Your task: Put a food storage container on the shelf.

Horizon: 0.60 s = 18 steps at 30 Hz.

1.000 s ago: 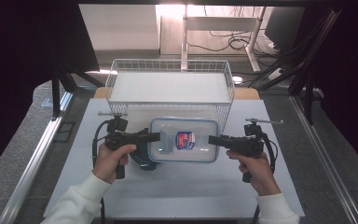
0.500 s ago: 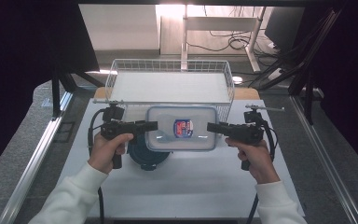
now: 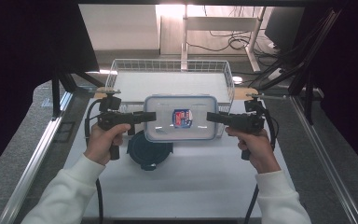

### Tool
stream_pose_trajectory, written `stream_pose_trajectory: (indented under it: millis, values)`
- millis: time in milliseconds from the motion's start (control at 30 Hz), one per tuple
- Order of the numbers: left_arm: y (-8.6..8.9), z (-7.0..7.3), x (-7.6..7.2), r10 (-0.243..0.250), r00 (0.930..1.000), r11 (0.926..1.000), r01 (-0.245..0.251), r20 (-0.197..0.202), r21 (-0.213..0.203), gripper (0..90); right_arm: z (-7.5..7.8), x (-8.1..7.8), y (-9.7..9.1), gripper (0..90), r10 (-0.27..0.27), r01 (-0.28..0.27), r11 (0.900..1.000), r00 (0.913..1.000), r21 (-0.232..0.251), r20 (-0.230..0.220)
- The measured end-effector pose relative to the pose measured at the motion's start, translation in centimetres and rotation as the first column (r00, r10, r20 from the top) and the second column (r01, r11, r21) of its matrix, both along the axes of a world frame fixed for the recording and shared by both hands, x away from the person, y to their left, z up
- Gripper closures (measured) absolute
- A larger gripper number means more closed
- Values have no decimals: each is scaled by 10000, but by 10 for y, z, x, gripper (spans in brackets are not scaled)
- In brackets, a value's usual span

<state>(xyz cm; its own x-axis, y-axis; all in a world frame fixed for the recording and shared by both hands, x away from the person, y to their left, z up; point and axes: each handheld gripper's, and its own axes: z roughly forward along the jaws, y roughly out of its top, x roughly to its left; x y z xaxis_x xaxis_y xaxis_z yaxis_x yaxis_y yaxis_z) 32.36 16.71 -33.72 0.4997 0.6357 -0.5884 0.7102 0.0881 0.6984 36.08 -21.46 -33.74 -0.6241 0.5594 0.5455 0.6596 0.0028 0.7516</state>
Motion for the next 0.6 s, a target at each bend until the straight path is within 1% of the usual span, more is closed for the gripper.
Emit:
stream_pose_trajectory:
  millis: [233, 333, 367, 433, 533, 600]
  values:
    - [3, 8, 9, 88, 9999, 10000, -87, 76, -20, 489, 7, 11, 3, 460, 39, -39, 10000, 10000, 34, -16]
    - [5, 12, 15, 90, 9999, 9999, -89, 74, -95, 489, 14, 17, 5, 461, 22, -22, 10000, 10000, 28, 78]
    - [5, 12, 15, 90, 9999, 9999, -89, 74, -95, 488, 14, 17, 5, 461, 22, -22, 10000, 10000, 28, 78]
    - [7, 17, 20, 78, 9998, 10000, -77, 170, -58, 488, 19, 22, 6, 461, 13, -13, 10000, 9999, 6, 126]
    - [8, 19, 24, 46, 9997, 10000, -45, 221, -46, 489, 24, 28, 8, 461, 32, -32, 10000, 9999, 5, 137]
    - [9, 21, 29, 67, 9998, 9999, -64, 212, -141, 489, 26, 32, 9, 463, 22, -23, 10000, 9999, 46, 142]
